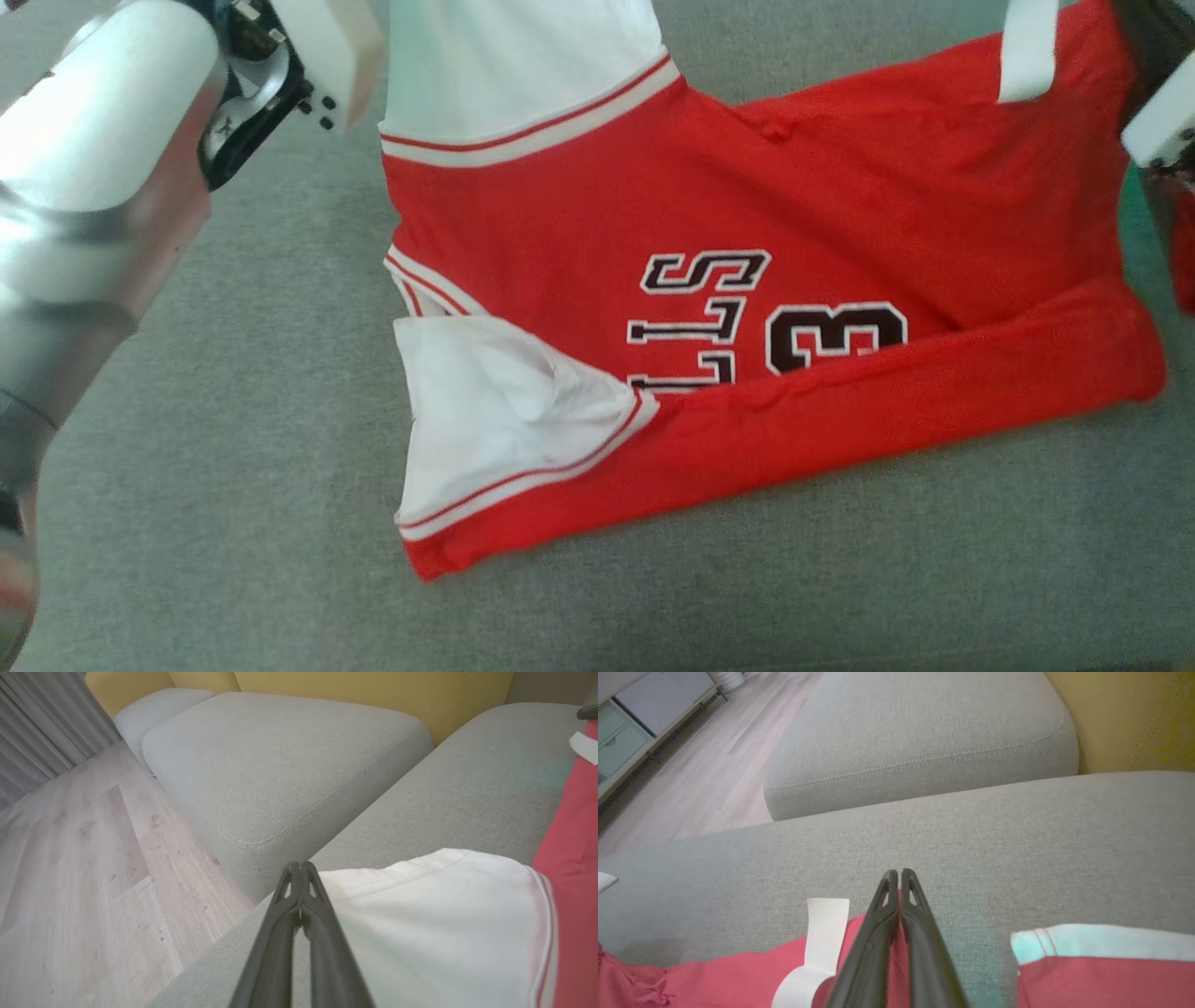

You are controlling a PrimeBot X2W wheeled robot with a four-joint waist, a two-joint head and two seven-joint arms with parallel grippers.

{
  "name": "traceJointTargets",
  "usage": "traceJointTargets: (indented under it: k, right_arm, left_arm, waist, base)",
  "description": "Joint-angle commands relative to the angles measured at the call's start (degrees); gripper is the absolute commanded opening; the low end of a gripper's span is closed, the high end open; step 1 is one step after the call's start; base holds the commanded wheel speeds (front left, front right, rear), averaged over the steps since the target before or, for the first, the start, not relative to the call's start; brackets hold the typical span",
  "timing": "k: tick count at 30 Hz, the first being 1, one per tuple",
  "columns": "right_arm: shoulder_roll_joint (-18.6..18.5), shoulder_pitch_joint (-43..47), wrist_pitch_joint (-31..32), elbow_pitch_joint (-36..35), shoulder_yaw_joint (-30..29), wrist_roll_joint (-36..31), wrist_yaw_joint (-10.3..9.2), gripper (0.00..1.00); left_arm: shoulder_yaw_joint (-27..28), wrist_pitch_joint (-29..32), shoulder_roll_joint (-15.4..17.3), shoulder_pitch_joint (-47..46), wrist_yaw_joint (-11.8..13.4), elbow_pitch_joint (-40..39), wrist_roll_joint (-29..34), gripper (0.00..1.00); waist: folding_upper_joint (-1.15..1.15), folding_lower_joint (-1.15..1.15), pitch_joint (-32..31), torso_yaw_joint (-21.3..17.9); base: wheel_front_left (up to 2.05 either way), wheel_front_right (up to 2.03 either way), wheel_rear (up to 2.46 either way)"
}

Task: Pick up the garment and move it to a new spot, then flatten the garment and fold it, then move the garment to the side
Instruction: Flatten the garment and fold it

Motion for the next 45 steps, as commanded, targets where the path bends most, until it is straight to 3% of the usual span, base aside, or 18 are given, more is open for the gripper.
traceJointTargets:
  k: [1,10,15,28,31,36,37,38,39,45]
  right_arm:
    - [-1.8,0.2,-0.8,-1.2,-0.1,0.8,-0.04,0.00]
    - [-4.9,8.4,-4.0,-3.0,0.5,6.1,-0.04,0.00]
    - [-5.9,13.9,-6.1,-4.5,1.0,7.9,-0.04,0.00]
    - [-8.5,26.3,-8.8,-6.8,0.2,9.8,-0.04,0.00]
    - [-8.8,29.6,-9.3,-7.1,-1.0,10.6,-0.04,0.00]
    - [-8.5,32.2,-9.7,-7.0,-1.9,10.7,-0.04,0.00]
    - [-8.2,32.6,-10.1,-6.5,-2.2,10.6,-0.04,0.28]
    - [-7.9,32.8,-10.6,-6.0,-2.6,10.4,-0.04,1.00]
    - [-7.4,33.0,-11.3,-5.4,-3.0,10.1,-0.04,1.00]
    - [-4.5,36.5,-17.2,-4.4,-5.9,10.0,-0.04,1.00]
  left_arm:
    - [1.9,-0.5,2.6,-3.2,0.1,-0.5,0.2,0.00]
    - [1.3,-3.7,6.2,4.6,0.3,-5.9,-3.2,0.00]
    - [0.9,-4.3,9.9,12.2,2.7,-13.6,-5.3,0.00]
    - [-1.1,-6.1,21.6,33.3,14.5,-40.6,-9.9,0.00]
    - [-1.9,-7.9,22.8,38.6,18.9,-46.3,-10.2,0.00]
    - [-2.3,-10.8,21.5,43.9,21.9,-48.3,-12.1,0.00]
    - [-2.2,-11.9,20.9,45.1,22.4,-48.2,-12.5,0.11]
    - [-2.2,-13.0,20.1,46.2,22.9,-47.8,-13.0,0.62]
    - [-1.9,-14.4,19.2,47.3,23.4,-47.3,-13.4,1.00]
    - [0.7,-20.3,12.3,53.6,28.6,-41.9,-12.5,1.00]
  waist:
    - [0.00,0.00,-1.2,0.7]
    - [0.00,0.00,-6.7,3.4]
    - [0.00,0.00,-9.9,4.7]
    - [0.00,0.00,-15.7,6.6]
    - [0.00,0.00,-15.9,7.0]
    - [0.00,0.00,-15.6,7.2]
    - [0.00,0.00,-15.5,7.2]
    - [0.00,0.00,-15.4,7.2]
    - [0.00,0.00,-15.4,7.1]
    - [0.00,0.00,-16.6,7.3]
  base:
    - [0.00,0.00,0.00]
    - [0.00,0.00,0.00]
    - [0.00,0.00,0.00]
    - [0.00,0.00,0.00]
    - [0.00,0.00,0.00]
    - [0.00,0.00,0.00]
    - [0.00,0.00,0.00]
    - [0.00,0.00,0.00]
    - [0.00,0.00,0.00]
    - [0.00,0.00,0.00]
